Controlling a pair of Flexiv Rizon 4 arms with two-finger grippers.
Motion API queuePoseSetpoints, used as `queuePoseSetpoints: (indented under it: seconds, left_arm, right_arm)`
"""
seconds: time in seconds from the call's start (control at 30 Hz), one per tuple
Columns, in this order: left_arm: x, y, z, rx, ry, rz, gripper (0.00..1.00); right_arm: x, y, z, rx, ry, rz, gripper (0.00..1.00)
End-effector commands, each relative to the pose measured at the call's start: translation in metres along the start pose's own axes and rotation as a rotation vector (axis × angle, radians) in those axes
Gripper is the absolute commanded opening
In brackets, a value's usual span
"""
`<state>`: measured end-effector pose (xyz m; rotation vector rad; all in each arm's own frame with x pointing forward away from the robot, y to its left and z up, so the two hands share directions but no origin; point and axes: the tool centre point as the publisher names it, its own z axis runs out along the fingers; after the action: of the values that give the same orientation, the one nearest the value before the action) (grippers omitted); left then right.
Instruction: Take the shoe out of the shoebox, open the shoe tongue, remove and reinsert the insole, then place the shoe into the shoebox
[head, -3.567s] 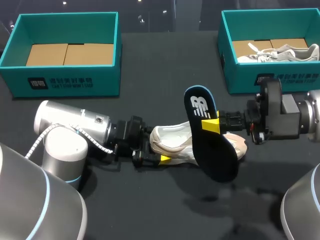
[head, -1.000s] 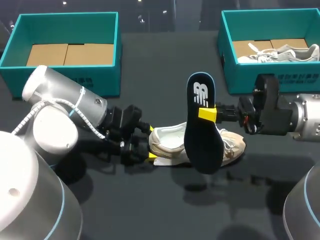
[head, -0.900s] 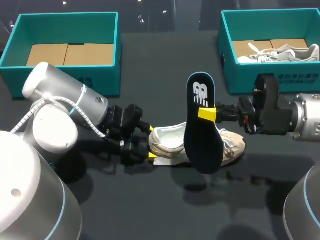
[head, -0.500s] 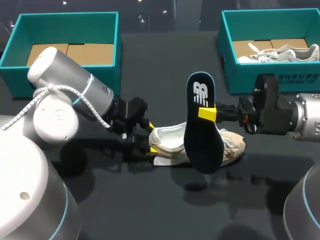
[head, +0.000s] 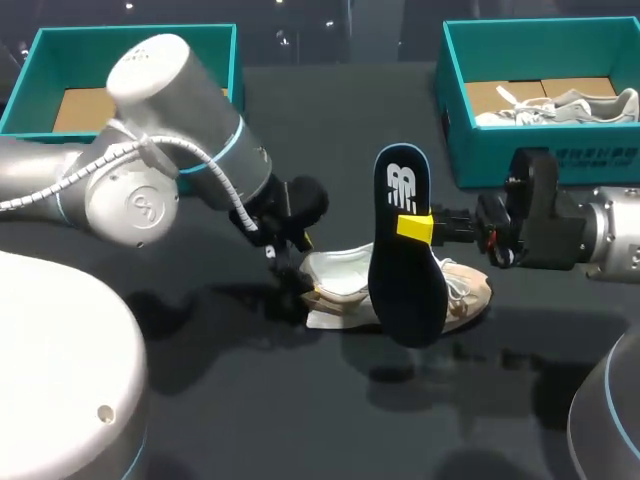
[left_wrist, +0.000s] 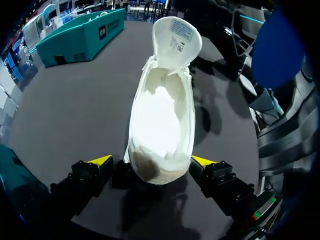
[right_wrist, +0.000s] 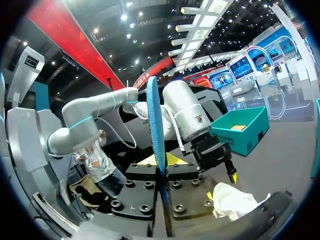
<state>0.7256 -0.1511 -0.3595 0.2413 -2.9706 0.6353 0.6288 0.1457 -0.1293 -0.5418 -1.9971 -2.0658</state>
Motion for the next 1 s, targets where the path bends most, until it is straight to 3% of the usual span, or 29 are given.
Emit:
queuePoseSetpoints:
  seconds: [0.03,0.13,0.3,0.53,1.0]
  left_arm:
    - [0.009,-0.003,-0.004,-0.215,-0.036,-0.003,1.00]
    - [0.009,-0.003,-0.004,-0.215,-0.036,-0.003,1.00]
    - [0.011,-0.015,-0.010,-0.313,-0.060,0.023,1.00]
    - [0.012,-0.022,-0.015,-0.387,-0.052,0.097,1.00]
    - [0.006,-0.032,-0.014,-0.414,-0.026,0.108,1.00]
  right_arm:
    - [0.001,-0.001,0.002,0.000,-0.004,0.000,0.00]
    - [0.001,-0.001,0.002,0.000,-0.004,0.000,0.00]
    - [0.001,-0.001,0.002,0.000,-0.004,0.000,0.00]
    - [0.001,-0.001,0.002,0.000,-0.004,0.000,0.00]
    - [0.001,-0.001,0.002,0.000,-0.004,0.000,0.00]
